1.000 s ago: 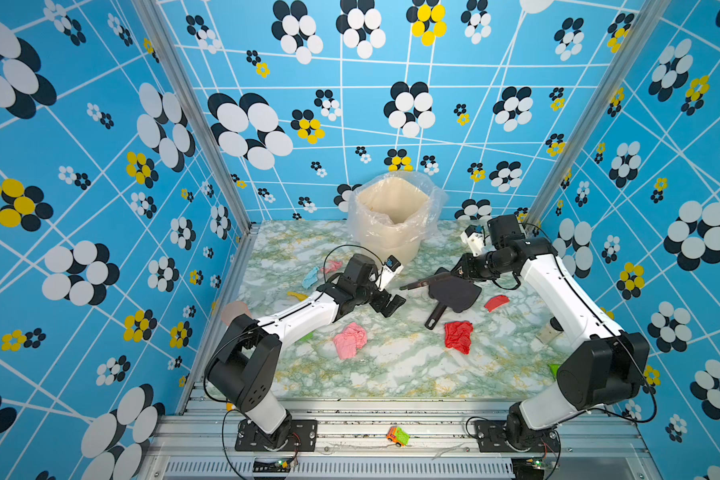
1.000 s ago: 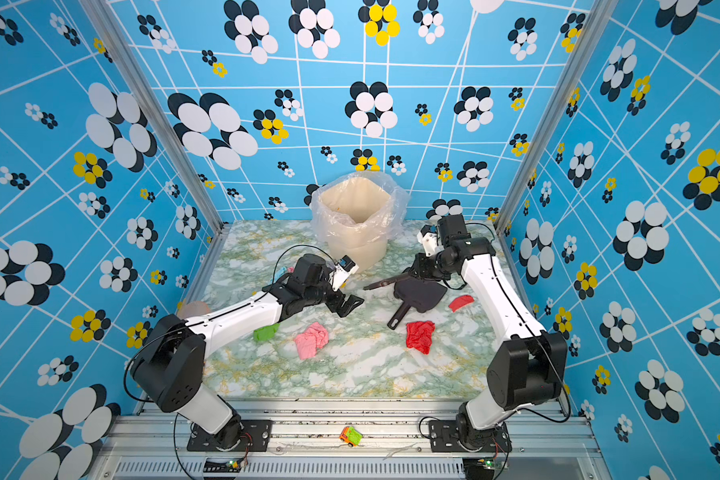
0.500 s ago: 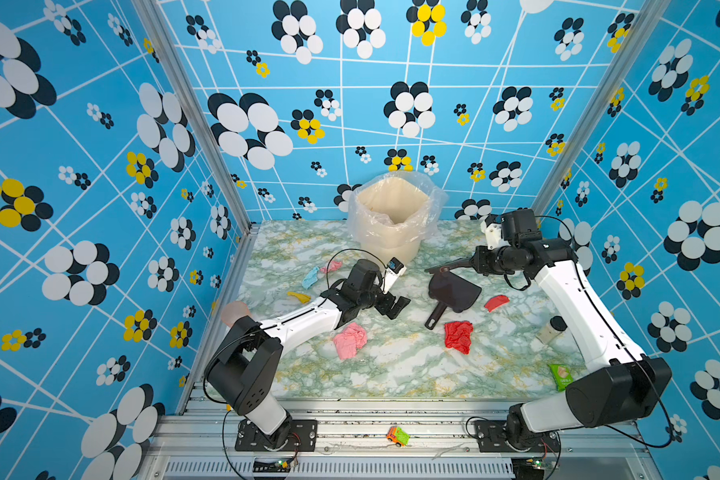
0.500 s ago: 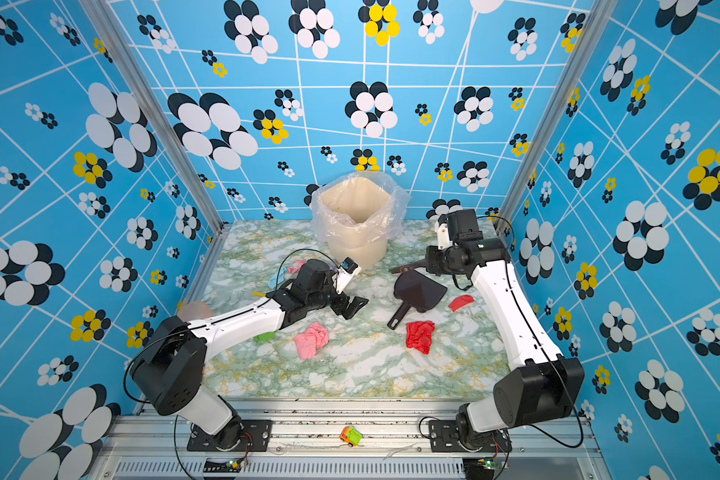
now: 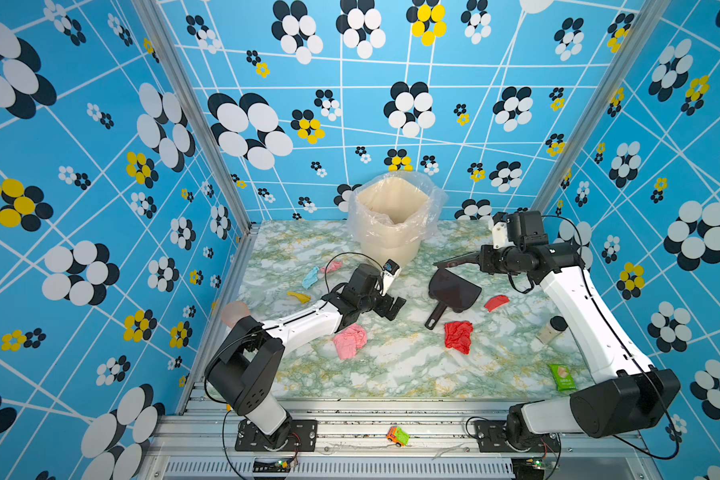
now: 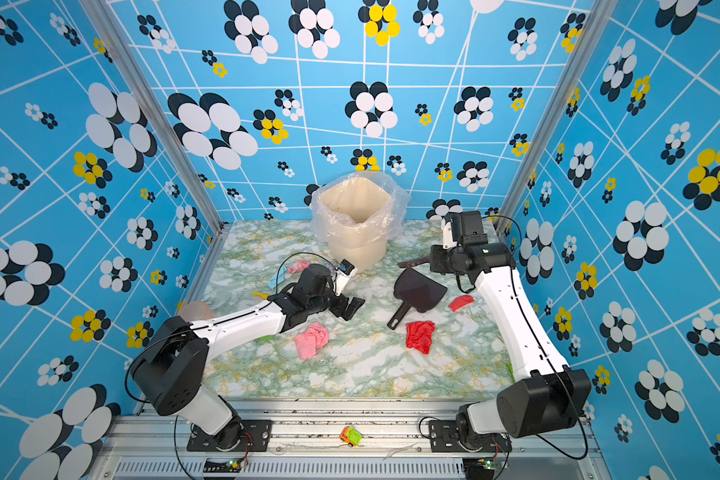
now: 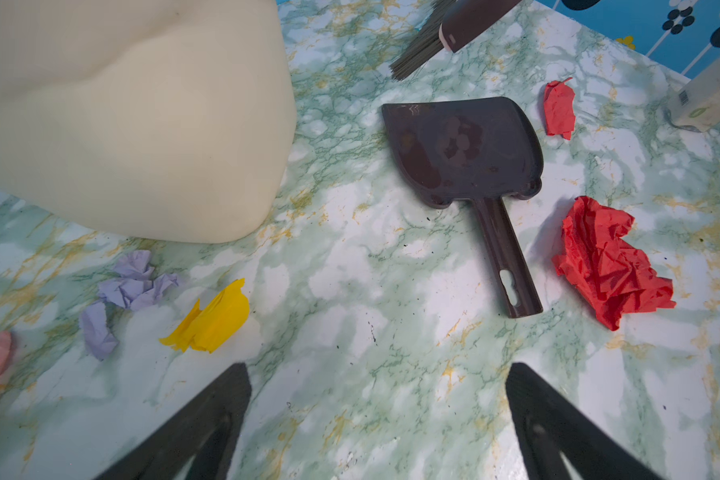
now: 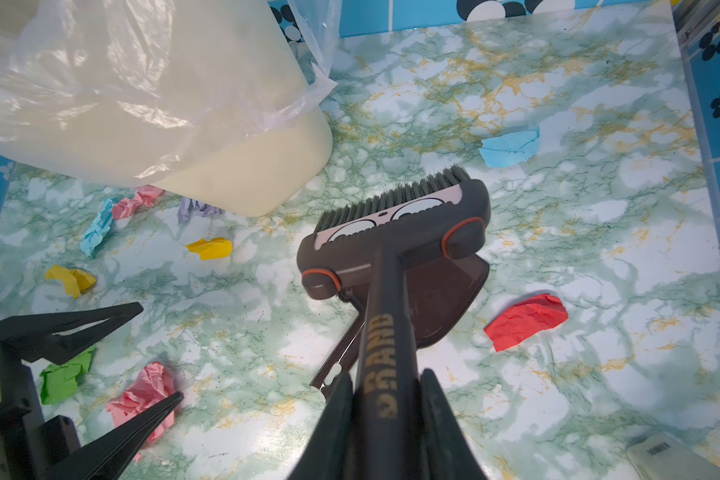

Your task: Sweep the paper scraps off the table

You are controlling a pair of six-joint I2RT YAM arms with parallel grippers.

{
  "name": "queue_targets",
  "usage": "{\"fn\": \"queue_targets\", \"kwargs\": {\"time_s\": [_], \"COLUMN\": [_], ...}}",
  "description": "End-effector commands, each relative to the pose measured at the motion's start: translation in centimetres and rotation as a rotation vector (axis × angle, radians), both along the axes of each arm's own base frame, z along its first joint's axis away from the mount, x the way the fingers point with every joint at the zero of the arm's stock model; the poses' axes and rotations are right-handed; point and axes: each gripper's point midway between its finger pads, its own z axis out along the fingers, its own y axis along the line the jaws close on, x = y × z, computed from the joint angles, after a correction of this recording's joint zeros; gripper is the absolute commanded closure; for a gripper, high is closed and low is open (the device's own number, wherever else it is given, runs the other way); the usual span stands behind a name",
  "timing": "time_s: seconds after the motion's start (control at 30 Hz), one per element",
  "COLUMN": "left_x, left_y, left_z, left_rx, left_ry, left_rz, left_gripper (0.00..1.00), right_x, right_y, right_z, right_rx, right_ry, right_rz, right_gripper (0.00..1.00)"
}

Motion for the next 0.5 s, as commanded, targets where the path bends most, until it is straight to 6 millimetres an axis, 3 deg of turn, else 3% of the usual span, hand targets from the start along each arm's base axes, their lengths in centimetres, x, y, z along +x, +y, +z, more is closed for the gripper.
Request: {"fn": "queue_targets", "kwargs": {"time_s": [0.0, 0.47], "left_x": [-0.8, -3.3], "left_y": [-0.7, -3.3], "left_z": [-1.1, -4.4], "left_rx": [0.008, 0.11], "left_ry": [0.02, 0.073], "left_rz": [-0.013, -0.109], "left_gripper": [0.01, 0.01], "right_x": [0.0, -4.8], "right_y": [-1.2, -2.3], "right_z": [0.2, -3.1], "right_rx": [-0.039, -0.086], "right_ry": [-0.02, 0.165], "right_rz": [-0.038, -0.051], "right_gripper": [1.0, 1.0]}}
